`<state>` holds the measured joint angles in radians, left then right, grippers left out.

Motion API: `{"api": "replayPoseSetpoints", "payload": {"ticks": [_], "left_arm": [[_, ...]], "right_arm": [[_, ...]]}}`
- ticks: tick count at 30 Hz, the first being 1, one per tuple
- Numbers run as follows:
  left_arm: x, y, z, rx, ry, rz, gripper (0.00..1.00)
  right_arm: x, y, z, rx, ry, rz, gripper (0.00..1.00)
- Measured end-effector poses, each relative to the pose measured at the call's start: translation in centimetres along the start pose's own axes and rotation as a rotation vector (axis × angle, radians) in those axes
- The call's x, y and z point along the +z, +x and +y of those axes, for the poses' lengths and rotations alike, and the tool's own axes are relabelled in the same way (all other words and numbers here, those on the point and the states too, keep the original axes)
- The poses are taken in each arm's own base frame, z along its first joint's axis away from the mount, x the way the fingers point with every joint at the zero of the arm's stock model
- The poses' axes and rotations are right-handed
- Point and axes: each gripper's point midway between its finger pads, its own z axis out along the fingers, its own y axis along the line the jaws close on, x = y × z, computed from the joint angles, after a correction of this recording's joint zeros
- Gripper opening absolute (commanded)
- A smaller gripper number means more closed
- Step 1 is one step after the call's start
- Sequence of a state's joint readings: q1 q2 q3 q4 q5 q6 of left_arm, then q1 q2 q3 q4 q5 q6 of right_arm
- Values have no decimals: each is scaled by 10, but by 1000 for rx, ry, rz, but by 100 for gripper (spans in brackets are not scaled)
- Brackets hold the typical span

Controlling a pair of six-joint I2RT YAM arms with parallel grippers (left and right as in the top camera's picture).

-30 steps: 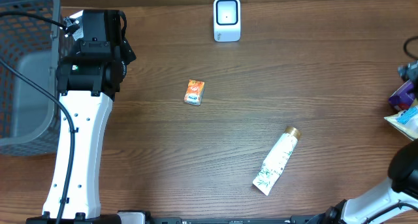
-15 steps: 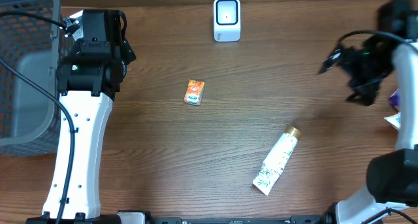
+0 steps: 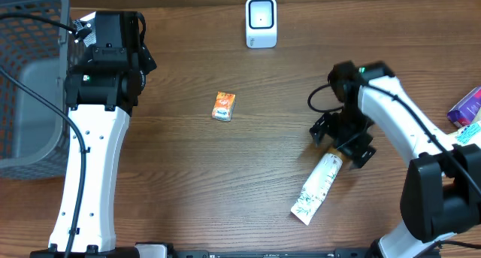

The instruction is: Scan the item barcode

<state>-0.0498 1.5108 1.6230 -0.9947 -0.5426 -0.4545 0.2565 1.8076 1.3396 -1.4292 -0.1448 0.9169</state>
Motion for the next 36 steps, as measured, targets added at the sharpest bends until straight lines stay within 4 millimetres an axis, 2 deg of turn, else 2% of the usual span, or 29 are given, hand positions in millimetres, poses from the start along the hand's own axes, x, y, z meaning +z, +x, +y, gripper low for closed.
{"api": "replayPoseSetpoints", "payload": {"ticks": [3, 5, 7, 10, 14, 17, 20, 24, 26, 33, 36], "left_arm": [[0, 0, 0, -1, 0, -1, 100], [0, 0, 0, 0, 0, 0, 100], [0, 0, 0, 0, 0, 0, 100], [0, 0, 0, 0, 0, 0, 100], [0, 0, 0, 0, 0, 0, 100], [0, 0, 0, 0, 0, 0, 100], [0, 0, 0, 0, 0, 0, 100], [0, 0, 0, 0, 0, 0, 100], [0, 0, 0, 0, 0, 0, 100], [0, 0, 0, 0, 0, 0, 100], [0, 0, 0, 0, 0, 0, 100]], "right_arm": [[35, -8, 1, 9, -22, -18, 95], [50, -9, -2, 3, -24, -19, 88], [64, -12, -2, -14, -39, -29, 86], [72, -14, 0, -44, -56, -41, 82], [72, -22, 13, -120, -102, -79, 73], [71, -27, 21, -188, -130, -108, 55], [69, -31, 24, -227, -137, -134, 48], [68, -35, 23, -257, -123, -163, 29], [67, -38, 23, -261, -116, -180, 24], [61, -44, 23, -302, -93, -218, 15], [40, -48, 32, -323, -104, -246, 15]]}}
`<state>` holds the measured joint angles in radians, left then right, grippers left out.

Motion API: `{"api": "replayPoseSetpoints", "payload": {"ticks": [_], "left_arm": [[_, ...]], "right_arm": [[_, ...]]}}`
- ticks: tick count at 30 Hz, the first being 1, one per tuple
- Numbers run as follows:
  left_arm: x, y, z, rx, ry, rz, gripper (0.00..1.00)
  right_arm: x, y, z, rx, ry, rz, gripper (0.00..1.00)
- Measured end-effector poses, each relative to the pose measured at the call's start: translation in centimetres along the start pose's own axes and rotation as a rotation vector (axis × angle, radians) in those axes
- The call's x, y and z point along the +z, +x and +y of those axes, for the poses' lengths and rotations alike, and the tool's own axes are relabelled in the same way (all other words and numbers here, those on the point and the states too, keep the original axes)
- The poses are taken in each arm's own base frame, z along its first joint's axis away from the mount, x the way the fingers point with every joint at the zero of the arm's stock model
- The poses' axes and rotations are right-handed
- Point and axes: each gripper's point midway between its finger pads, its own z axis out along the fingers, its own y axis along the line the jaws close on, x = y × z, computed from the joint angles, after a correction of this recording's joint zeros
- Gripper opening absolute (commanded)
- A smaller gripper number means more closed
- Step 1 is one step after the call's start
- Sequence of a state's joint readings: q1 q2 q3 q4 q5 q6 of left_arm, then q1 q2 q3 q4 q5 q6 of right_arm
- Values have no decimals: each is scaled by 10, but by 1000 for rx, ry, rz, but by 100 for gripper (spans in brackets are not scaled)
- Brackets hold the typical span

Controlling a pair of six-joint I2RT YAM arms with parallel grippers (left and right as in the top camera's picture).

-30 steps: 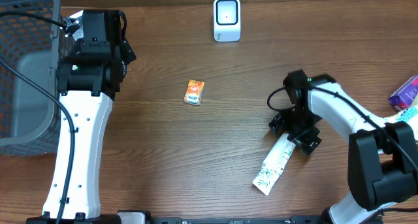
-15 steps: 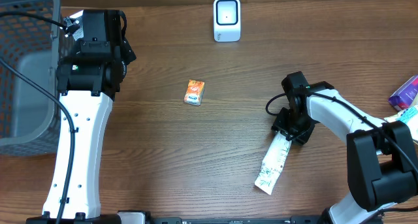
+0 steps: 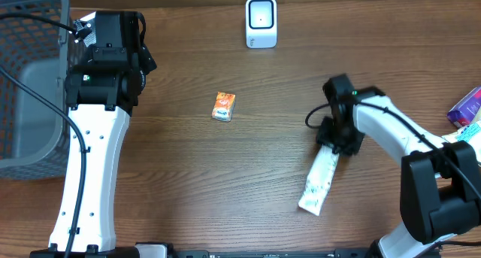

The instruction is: Scan the item barcode

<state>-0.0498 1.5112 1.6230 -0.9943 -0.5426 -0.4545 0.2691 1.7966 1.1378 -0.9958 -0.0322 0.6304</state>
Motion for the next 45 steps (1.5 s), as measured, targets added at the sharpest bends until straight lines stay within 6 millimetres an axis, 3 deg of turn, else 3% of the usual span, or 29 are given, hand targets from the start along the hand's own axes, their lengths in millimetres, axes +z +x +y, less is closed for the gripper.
{"api": "replayPoseSetpoints", "payload": {"ticks": [3, 5, 9, 13, 21, 25, 31, 41, 45], "left_arm": [[0, 0, 0, 0, 0, 0, 100], [0, 0, 0, 0, 0, 0, 100], [0, 0, 0, 0, 0, 0, 100], [0, 0, 0, 0, 0, 0, 100], [0, 0, 0, 0, 0, 0, 100], [0, 0, 0, 0, 0, 0, 100], [0, 0, 0, 0, 0, 0, 100], [0, 0, 0, 0, 0, 0, 100], [0, 0, 0, 0, 0, 0, 100]], "right_arm": [[-26, -22, 26, -51, -85, -64, 15], [-53, -39, 54, -114, -190, -114, 15], [-100, -42, 102, -279, -414, -130, 15], [-133, -9, 140, -522, -691, -40, 15], [-163, 45, 170, -865, -971, 15, 18], [-164, 64, 188, -1016, -1061, -23, 18], [-151, 90, 205, -1148, -1210, -50, 21], [-118, 81, 221, -1139, -1347, -34, 20], [-92, 77, 225, -1117, -1358, 13, 25]]}}
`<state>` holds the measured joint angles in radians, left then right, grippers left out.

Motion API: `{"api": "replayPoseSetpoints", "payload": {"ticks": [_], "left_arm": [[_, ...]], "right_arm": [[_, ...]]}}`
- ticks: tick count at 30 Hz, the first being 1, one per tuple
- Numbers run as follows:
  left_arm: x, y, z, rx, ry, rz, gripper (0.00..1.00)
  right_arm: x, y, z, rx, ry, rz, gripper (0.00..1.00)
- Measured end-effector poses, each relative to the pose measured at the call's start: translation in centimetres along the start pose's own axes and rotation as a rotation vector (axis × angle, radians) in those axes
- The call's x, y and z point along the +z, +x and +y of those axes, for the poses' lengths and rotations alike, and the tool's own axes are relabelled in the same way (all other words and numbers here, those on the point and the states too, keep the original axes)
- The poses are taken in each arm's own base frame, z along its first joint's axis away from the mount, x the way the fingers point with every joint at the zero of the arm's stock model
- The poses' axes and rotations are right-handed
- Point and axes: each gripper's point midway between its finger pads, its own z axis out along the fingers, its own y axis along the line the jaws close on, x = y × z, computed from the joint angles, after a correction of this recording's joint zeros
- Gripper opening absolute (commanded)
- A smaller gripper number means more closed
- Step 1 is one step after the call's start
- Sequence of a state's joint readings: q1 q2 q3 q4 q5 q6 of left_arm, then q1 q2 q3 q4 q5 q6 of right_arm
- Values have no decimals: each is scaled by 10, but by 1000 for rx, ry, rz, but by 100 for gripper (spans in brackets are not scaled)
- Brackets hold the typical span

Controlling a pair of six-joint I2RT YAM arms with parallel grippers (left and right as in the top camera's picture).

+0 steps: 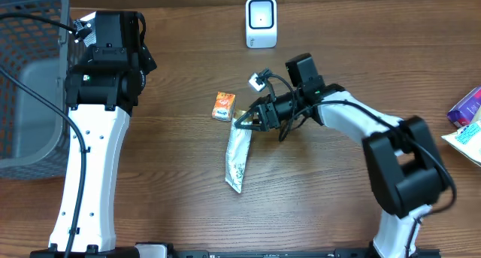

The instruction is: Scan the item barcode

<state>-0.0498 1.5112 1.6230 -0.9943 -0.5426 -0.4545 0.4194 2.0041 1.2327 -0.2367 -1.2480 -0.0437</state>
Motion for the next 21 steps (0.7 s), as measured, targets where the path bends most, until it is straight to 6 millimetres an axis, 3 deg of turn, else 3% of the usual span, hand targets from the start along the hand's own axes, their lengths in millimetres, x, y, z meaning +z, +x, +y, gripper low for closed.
{"api": "replayPoseSetpoints", "payload": {"ticks": [2, 3, 7, 10, 11, 16, 21], "left_arm": [[0, 0, 0, 0, 0, 0, 100], [0, 0, 0, 0, 0, 0, 100], [0, 0, 0, 0, 0, 0, 100], [0, 0, 0, 0, 0, 0, 100], [0, 0, 0, 0, 0, 0, 100], [0, 0, 0, 0, 0, 0, 100], [0, 0, 0, 0, 0, 0, 100]], "right_arm": [[5, 9, -14, 37, -26, 9, 38], [8, 15, -19, 61, -48, 14, 52], [12, 33, -36, 163, -96, 29, 65], [11, 36, -42, 189, -94, 28, 86], [8, 35, -43, 188, -94, 20, 97], [-8, 31, -51, 217, -75, -14, 100], [-31, 29, -75, 280, 27, -57, 100]]}}
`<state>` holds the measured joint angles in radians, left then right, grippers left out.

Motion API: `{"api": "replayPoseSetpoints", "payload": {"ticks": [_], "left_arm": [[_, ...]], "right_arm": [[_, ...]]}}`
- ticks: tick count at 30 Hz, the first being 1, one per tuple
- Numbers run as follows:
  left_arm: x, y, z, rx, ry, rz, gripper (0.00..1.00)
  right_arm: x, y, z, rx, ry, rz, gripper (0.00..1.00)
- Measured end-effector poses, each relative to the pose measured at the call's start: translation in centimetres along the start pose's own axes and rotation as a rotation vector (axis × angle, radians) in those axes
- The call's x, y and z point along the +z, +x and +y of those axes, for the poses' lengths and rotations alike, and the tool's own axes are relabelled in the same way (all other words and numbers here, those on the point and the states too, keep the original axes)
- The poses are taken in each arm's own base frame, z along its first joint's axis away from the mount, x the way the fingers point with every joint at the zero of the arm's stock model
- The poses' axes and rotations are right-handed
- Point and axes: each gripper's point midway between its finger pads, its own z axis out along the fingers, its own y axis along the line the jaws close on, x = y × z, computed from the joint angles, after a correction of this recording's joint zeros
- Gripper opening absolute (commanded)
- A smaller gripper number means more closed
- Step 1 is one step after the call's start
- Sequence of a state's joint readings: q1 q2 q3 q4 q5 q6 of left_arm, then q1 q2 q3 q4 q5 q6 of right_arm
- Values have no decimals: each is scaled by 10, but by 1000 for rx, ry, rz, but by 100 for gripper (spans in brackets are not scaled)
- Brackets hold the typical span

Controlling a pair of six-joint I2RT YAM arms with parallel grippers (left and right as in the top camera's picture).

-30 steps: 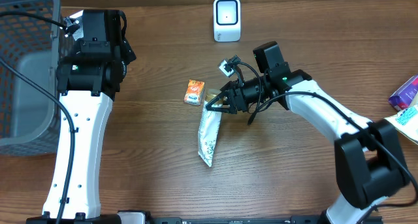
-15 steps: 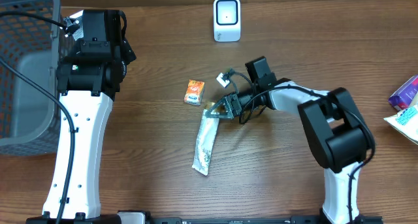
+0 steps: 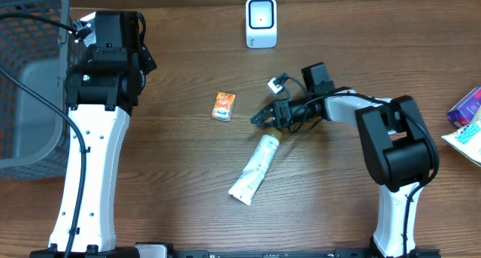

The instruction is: Scan the item barcode

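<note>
A white tube (image 3: 255, 168) with green print lies flat on the wooden table, its cap end pointing up-right. My right gripper (image 3: 264, 116) hovers just above that cap end, reaching left, and appears open with the tube lying free of it. The white barcode scanner (image 3: 261, 21) stands at the far edge, beyond the gripper. My left arm (image 3: 101, 77) is folded at the left side, and its fingers are hidden under the arm's body.
A small orange box (image 3: 224, 105) lies left of the right gripper. A grey mesh basket (image 3: 22, 55) fills the far left corner. Purple and white packages (image 3: 467, 115) sit at the right edge.
The tube was in my right gripper, hanging down-left beside the orange box. Now it lies on the table a little to the right, turned, and the gripper sits above its cap end.
My right gripper stood over the tube's upper end at the right of the table. It then closed in on that end. Later it held the tube near the orange box at the centre. Now the tube rests on the table there, out of the gripper.
</note>
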<state>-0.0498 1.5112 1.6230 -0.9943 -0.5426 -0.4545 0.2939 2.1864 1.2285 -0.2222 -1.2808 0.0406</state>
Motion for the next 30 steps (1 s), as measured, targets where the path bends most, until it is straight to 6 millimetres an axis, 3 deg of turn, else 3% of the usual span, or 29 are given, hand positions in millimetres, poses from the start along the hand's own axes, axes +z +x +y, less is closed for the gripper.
{"api": "replayPoseSetpoints", "payload": {"ticks": [4, 9, 11, 13, 15, 17, 18, 19, 20, 25, 30], "left_arm": [[0, 0, 0, 0, 0, 0, 100], [0, 0, 0, 0, 0, 0, 100], [0, 0, 0, 0, 0, 0, 100], [0, 0, 0, 0, 0, 0, 100], [0, 0, 0, 0, 0, 1, 100], [0, 0, 0, 0, 0, 0, 100], [0, 0, 0, 0, 0, 0, 100], [0, 0, 0, 0, 0, 1, 100], [0, 0, 0, 0, 0, -1, 100], [0, 0, 0, 0, 0, 0, 100], [0, 0, 0, 0, 0, 0, 100]], "right_arm": [[-18, -14, -25, 35, 132, -55, 100], [-47, -52, -43, 53, 304, -136, 99], [-61, -67, -40, 86, 345, -149, 80], [-72, -76, -31, 144, 368, -144, 44], [-84, -85, -16, 203, 384, -137, 26], [-92, -87, 0, 272, 398, -116, 27], [-94, -85, 6, 304, 408, -102, 37], [-98, -81, 15, 354, 422, -84, 71], [-100, -76, 21, 384, 435, -67, 87], [-104, -28, 51, 662, 556, 48, 87], [-85, 17, 77, 823, 790, 151, 86]]}}
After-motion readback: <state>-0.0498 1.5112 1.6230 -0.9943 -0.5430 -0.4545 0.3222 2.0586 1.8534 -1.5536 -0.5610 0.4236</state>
